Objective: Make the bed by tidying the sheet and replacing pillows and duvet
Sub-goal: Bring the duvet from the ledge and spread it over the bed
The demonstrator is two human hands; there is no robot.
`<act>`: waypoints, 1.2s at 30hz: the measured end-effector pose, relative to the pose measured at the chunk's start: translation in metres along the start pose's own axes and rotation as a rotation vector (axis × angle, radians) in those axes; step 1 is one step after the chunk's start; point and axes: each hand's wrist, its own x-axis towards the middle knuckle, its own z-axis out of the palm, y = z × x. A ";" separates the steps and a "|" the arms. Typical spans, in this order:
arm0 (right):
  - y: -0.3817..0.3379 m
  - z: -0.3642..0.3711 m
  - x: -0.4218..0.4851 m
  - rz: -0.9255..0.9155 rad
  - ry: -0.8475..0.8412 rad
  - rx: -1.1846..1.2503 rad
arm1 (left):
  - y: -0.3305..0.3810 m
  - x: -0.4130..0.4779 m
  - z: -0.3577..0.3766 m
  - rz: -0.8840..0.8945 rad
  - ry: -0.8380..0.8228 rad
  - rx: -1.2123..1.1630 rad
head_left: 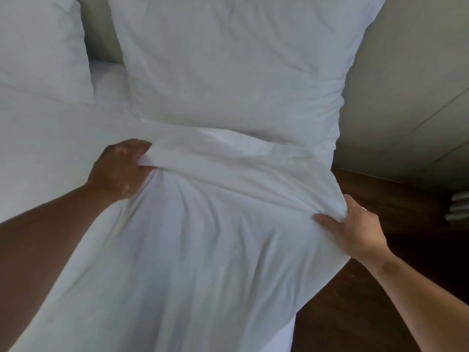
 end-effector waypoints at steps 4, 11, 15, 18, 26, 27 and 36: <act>-0.014 -0.008 0.032 0.063 0.060 -0.073 | 0.023 0.029 -0.004 -0.178 0.158 0.069; 0.015 0.013 0.067 0.083 -0.148 -0.376 | 0.014 0.036 0.062 -0.361 -0.803 -0.250; 0.002 0.024 0.078 0.049 -0.278 -0.076 | 0.000 0.050 0.065 -0.313 -0.918 0.062; -0.002 0.051 0.065 0.039 -0.380 -0.152 | 0.010 0.060 0.067 -0.134 -0.993 0.336; -0.033 0.016 0.108 -0.049 -0.043 -0.332 | 0.013 0.115 0.049 -0.164 0.014 0.590; -0.039 0.024 0.112 -0.032 -0.050 -0.321 | 0.019 0.110 0.061 -0.172 -0.005 0.573; -0.042 0.124 -0.072 -0.807 -0.209 -0.218 | 0.073 -0.141 0.150 0.085 -0.313 0.153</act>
